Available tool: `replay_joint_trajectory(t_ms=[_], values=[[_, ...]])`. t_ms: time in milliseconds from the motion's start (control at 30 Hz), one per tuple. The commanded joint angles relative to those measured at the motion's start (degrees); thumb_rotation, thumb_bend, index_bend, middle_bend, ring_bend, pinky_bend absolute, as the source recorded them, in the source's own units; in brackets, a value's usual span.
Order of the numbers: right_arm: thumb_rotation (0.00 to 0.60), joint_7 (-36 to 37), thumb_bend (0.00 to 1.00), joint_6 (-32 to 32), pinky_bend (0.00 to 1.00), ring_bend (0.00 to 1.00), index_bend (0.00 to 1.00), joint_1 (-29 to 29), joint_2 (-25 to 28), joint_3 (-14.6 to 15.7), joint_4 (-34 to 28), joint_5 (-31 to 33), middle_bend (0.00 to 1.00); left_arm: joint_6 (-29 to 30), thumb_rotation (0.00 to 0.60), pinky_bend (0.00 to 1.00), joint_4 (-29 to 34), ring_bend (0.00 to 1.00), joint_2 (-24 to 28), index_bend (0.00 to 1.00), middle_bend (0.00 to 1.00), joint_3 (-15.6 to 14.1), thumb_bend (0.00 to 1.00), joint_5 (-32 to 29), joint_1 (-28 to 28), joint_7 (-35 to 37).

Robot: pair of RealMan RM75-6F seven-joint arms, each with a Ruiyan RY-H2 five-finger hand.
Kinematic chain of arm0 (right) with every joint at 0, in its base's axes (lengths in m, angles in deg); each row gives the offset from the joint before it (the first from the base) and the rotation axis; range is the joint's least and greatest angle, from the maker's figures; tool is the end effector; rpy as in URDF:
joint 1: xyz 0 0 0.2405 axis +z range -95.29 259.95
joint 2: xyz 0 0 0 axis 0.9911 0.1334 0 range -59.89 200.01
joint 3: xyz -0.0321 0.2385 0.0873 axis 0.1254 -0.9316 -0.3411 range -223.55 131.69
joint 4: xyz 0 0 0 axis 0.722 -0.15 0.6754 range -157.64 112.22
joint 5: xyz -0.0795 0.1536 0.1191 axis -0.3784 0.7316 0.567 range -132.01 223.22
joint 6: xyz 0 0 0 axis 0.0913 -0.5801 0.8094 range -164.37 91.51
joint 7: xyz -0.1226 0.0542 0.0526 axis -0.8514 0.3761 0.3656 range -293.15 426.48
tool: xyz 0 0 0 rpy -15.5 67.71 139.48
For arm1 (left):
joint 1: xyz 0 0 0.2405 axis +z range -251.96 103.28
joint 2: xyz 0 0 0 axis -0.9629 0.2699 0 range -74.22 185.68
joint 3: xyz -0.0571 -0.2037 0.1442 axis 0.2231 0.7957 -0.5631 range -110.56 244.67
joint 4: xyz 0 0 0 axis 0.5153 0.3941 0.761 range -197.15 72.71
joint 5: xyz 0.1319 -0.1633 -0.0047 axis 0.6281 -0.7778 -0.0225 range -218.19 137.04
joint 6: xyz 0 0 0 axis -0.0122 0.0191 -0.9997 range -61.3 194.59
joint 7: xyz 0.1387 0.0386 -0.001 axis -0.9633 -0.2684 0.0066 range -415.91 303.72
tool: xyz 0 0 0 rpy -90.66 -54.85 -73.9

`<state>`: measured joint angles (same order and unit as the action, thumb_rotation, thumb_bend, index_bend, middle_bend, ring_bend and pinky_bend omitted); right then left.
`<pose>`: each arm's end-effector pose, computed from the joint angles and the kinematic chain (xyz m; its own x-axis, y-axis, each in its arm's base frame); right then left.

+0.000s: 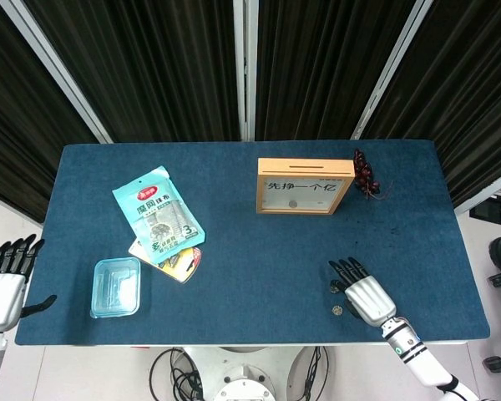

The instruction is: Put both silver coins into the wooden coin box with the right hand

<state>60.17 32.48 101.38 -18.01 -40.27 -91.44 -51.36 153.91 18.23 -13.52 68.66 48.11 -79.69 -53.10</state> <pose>-0.2903 -0.2145 -0.0099 0.6161 -0.2307 0.7532 -0.7469 -0.4747 0.4656 -0.3347 0.1816 0.1496 0.4573 -0.0241 0.8890 0.8873 -0.0545 -0.4579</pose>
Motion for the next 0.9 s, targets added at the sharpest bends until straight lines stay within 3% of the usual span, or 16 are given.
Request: replay_joint_trajectory(t_ms=[33, 900], values=[[0.600, -0.04, 0.33, -0.08, 0.00, 0.00, 0.35, 0.11, -0.17, -0.06, 0.11, 0.09, 0.00, -0.10, 0.600, 0.00, -0.19, 0.00, -0.03, 0.00, 0.00, -0.01, 0.00, -0.08, -0.01, 0.22], [0.600, -1.63, 0.33, 2.95, 0.00, 0.00, 0.55, 1.21, -5.37, -1.38, 6.17, -0.85, 0.00, -0.83, 0.600, 0.00, -4.74, 0.00, -0.59, 0.00, 0.00, -0.32, 0.00, 0.21, -0.45, 5.97]])
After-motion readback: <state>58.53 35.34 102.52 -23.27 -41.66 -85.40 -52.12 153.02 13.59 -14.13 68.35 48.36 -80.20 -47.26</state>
